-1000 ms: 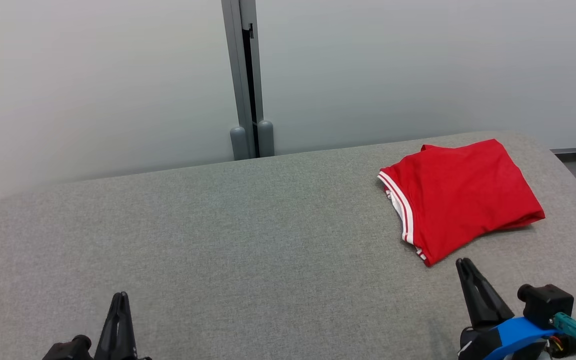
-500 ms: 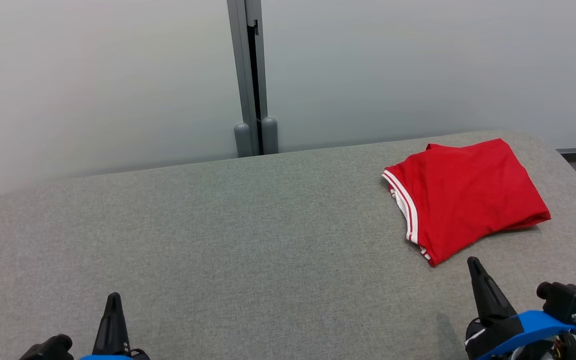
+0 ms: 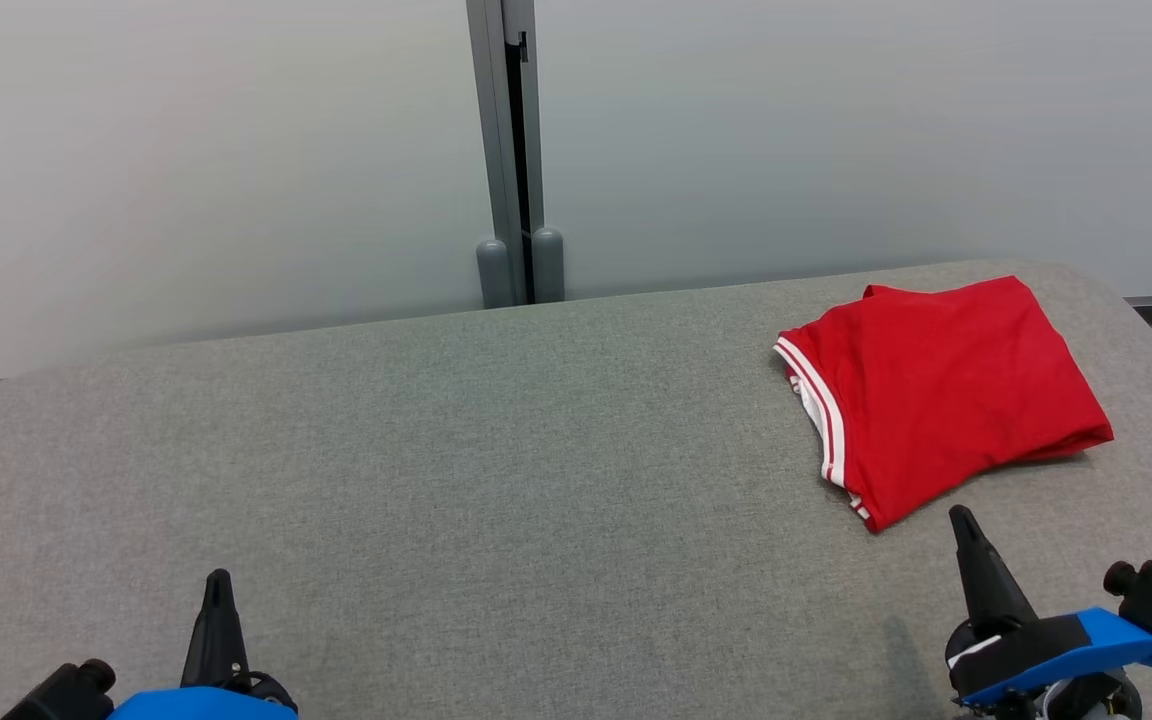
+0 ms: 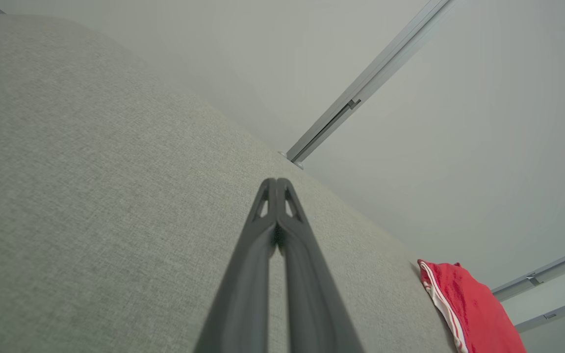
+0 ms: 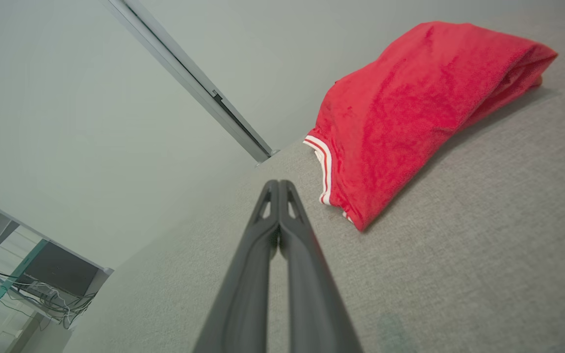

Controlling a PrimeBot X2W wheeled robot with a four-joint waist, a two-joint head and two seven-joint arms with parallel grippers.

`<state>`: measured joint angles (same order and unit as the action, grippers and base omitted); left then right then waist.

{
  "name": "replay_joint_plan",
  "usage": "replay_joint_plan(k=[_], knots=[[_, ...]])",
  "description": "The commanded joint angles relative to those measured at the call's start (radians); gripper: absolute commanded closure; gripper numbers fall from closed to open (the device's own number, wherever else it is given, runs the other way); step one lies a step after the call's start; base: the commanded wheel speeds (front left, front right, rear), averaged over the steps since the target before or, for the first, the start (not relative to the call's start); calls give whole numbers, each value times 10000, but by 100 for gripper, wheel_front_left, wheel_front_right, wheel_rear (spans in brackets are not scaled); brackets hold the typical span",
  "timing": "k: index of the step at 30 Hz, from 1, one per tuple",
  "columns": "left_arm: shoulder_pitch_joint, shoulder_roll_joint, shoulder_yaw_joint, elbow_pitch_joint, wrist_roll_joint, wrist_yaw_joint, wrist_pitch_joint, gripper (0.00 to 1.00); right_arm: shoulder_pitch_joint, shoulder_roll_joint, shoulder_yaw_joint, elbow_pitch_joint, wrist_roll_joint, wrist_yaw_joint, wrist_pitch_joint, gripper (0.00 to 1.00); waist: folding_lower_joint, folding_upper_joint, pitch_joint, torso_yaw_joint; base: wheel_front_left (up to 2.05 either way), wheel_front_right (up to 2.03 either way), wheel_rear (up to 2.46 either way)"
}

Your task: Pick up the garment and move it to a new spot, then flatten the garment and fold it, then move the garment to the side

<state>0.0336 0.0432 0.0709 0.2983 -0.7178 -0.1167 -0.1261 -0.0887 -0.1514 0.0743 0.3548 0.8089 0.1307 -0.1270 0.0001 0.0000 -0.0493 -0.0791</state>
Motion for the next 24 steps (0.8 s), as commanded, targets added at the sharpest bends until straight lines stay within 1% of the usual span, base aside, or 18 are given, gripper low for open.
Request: replay_joint_plan(k=[1,24], knots=[[-367,63,59,-181,-323,-61,74,100,-190,1,-121,-214,325,0,72,100,-1,0,8,12,0,0,0],[-751,75,190,-311,-3152,-98,840,100,-224,335,-713,-525,2859,1,846,100,-1,0,133,201,0,0,0]])
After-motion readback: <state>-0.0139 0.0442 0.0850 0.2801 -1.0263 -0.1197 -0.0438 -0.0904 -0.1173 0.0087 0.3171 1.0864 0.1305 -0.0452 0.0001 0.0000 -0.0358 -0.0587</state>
